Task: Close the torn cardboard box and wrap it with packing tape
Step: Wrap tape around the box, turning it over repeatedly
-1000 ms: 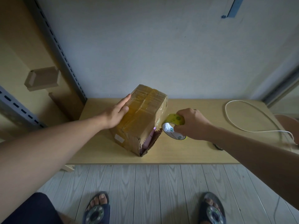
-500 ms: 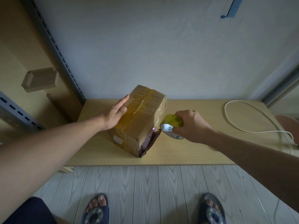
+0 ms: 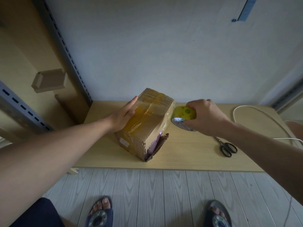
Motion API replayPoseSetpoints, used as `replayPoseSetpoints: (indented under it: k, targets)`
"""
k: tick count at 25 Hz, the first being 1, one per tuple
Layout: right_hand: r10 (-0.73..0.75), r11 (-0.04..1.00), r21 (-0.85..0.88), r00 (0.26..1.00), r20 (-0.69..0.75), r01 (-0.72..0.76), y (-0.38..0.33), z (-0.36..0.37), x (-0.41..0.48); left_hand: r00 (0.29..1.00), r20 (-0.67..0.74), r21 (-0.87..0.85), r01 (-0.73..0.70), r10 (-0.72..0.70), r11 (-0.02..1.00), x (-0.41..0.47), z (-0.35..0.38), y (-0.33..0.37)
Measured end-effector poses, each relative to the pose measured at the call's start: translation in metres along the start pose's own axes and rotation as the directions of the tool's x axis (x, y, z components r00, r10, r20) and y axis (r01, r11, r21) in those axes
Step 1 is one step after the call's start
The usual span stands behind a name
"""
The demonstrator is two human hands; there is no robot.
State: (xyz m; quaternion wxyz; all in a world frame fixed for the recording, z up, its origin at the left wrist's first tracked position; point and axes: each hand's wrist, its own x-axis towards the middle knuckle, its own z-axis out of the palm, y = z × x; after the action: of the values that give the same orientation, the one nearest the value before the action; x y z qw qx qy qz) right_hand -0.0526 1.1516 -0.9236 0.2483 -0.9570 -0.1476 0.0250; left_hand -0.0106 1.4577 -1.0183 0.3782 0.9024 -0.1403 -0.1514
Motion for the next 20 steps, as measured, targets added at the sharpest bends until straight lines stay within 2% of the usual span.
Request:
replayPoseSetpoints:
  k: [2,8,11,13,14,15,17,18,20]
  targets:
    - [0.033,0.999,-0.017,0.999,0.043,-0.032,0.013,0.009,-0.002,1.0,0.007,0.007,-0.02,0.02,1.0,-0.001,0.002,0.001]
    - [0.075,0.994,-0.092,0.992,0.105,-0.065,0.034,0.03,0.0,0.999,-0.014,-0.076,0.051,-0.052,0.996,-0.001,0.006,0.003]
    - [0.084,0.993,-0.099,0.988,0.129,-0.071,0.036,0.034,0.0,0.998,-0.033,-0.036,0.06,-0.061,0.998,-0.002,0.007,0.001]
    - [0.111,0.992,-0.083,0.983,0.148,-0.1,0.038,0.038,0.0,0.996,-0.043,0.121,0.084,-0.079,0.989,-0.005,0.004,0.003]
    - [0.12,0.991,-0.081,0.98,0.162,-0.108,0.039,0.04,-0.001,0.995,-0.042,0.274,0.1,-0.092,0.957,-0.006,0.001,0.008]
    - [0.121,0.991,-0.081,0.977,0.174,-0.108,0.04,0.042,-0.002,0.994,-0.046,0.432,0.109,-0.099,0.895,-0.006,-0.001,0.014]
    - [0.11,0.992,-0.073,0.978,0.178,-0.099,0.042,0.044,-0.004,0.993,-0.041,0.642,0.11,-0.109,0.759,-0.003,-0.002,0.032]
    - [0.107,0.993,-0.062,0.979,0.172,-0.098,0.044,0.045,-0.004,0.992,-0.033,0.702,0.107,-0.118,0.704,0.0,0.001,0.044]
    - [0.106,0.994,-0.042,0.981,0.162,-0.1,0.046,0.045,-0.006,0.992,0.017,0.742,0.07,-0.122,0.666,0.008,0.017,0.067]
